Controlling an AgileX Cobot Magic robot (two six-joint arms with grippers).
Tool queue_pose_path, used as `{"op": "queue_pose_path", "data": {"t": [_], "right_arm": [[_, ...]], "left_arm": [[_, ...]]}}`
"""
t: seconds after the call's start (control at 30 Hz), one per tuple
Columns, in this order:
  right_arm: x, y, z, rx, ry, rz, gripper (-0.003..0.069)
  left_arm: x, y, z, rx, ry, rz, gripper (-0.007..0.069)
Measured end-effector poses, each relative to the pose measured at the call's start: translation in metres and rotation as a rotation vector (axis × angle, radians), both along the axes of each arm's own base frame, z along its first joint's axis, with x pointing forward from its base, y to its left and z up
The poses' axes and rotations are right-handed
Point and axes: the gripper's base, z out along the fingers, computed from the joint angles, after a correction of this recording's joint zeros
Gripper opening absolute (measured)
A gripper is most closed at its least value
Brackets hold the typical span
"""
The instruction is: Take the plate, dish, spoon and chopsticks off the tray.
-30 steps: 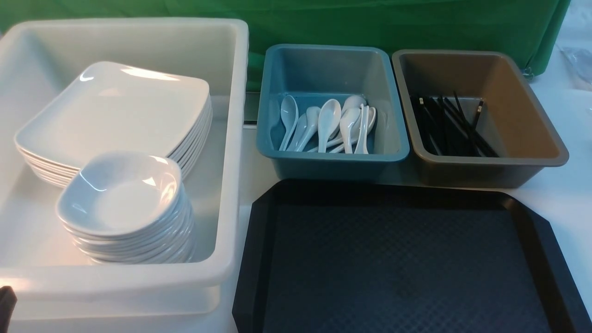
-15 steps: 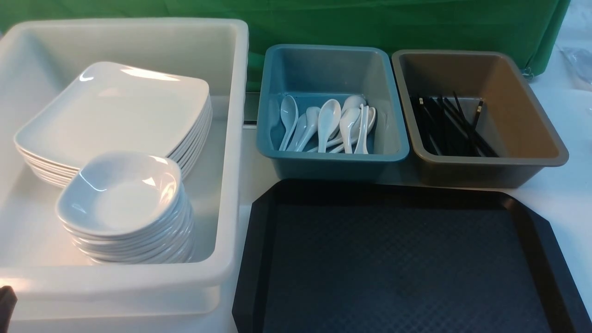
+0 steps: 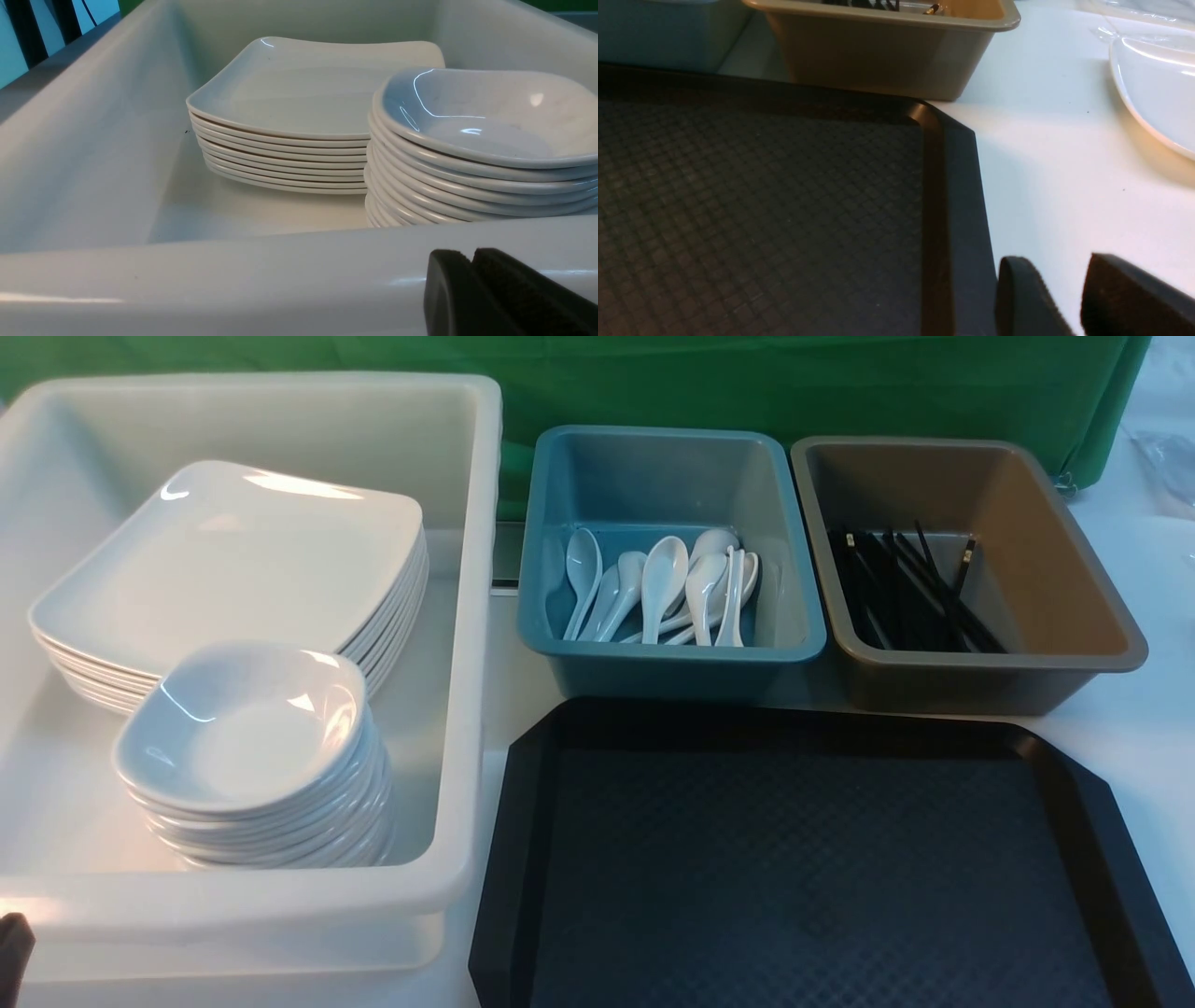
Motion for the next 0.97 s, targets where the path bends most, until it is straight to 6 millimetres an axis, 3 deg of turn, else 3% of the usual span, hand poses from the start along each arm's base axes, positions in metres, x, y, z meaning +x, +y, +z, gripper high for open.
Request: {"op": "queue_pose_path", "data": {"t": [0.97], "right_arm": [[0.0000,0.0000,0.0001,0.001,-0.001,0.000,0.0237]], "left_arm": [[0.0000,0.0000,0.0000,0.023,0.001,-0.004,0.0036]]}}
